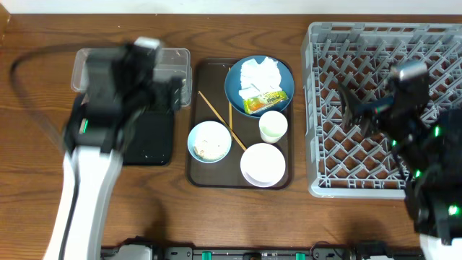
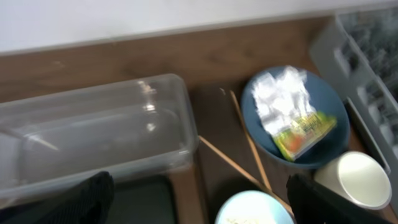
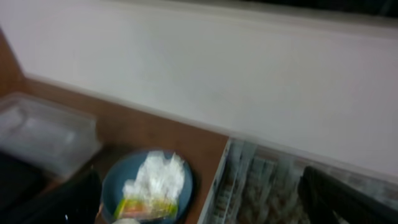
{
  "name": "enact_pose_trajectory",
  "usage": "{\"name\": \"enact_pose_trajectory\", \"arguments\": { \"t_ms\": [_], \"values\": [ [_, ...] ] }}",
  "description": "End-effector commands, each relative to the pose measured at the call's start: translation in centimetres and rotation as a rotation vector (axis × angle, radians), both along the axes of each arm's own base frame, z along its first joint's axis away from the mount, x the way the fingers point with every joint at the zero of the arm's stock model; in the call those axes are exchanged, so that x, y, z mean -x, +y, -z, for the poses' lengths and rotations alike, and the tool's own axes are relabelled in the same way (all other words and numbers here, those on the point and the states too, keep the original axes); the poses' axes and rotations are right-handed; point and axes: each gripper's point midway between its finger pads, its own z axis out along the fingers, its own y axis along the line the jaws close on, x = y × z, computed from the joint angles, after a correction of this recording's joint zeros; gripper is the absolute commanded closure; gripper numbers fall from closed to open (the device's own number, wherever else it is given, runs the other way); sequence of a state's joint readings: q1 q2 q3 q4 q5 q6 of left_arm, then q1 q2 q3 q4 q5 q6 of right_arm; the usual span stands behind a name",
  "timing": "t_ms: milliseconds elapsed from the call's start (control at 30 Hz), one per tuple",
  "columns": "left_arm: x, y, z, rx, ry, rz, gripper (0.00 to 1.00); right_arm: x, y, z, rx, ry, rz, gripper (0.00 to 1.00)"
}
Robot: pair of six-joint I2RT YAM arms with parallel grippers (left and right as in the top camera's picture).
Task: Sort waste into correct bins and load items into the dishwasher rack
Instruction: 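Reach the left gripper to the blue plate and grasp the tissue and wrapper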
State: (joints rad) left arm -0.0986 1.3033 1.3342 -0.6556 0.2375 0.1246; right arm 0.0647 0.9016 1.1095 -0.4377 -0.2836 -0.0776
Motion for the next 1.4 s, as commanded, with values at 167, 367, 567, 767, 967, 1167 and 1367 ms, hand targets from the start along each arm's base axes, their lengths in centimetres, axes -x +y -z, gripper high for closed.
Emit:
{"name": "enact_pose_trajectory", "arguments": {
  "t_ms": [167,367,567,767,967,1167,1367],
  "values": [
    [-7.2,-9.1,4.8,-0.048,0.227,0.199,0.09,-2.5,-0.4,-0.4,0.049,0.139,-0.014,0.01],
    [-9.0,-14.2,9.3,0.003,0.261,0.294,0.09,-2.4,-0.2,1.6,0.045,0.222,-0.022,0.01],
    [-8.7,-19.1,14.0,-0.072,0.262,0.47,0.09,-1.9,-0.3,2.5,0.046,0.268,-0.022,0.01],
    [-8.7,-21.3,19.9,-0.258,0.277,0.492,0.05,-1.7,-0.2,2.9,0.045,0.284,-0.026,0.01],
    [-9.1,-22.5,23.0,-0.304,0.273,0.498,0.03,-1.5,-0.2,3.1,0.045,0.296,-0.026,0.01],
    [-9.7,-22.7,24.5,-0.309,0.269,0.492,0.03,-1.4,-0.2,3.3,0.045,0.303,-0.027,0.01],
    [-10.1,-22.6,26.7,-0.325,0.279,0.484,0.05,-1.3,-0.2,3.5,0.046,0.315,-0.026,0.01]
  ]
}}
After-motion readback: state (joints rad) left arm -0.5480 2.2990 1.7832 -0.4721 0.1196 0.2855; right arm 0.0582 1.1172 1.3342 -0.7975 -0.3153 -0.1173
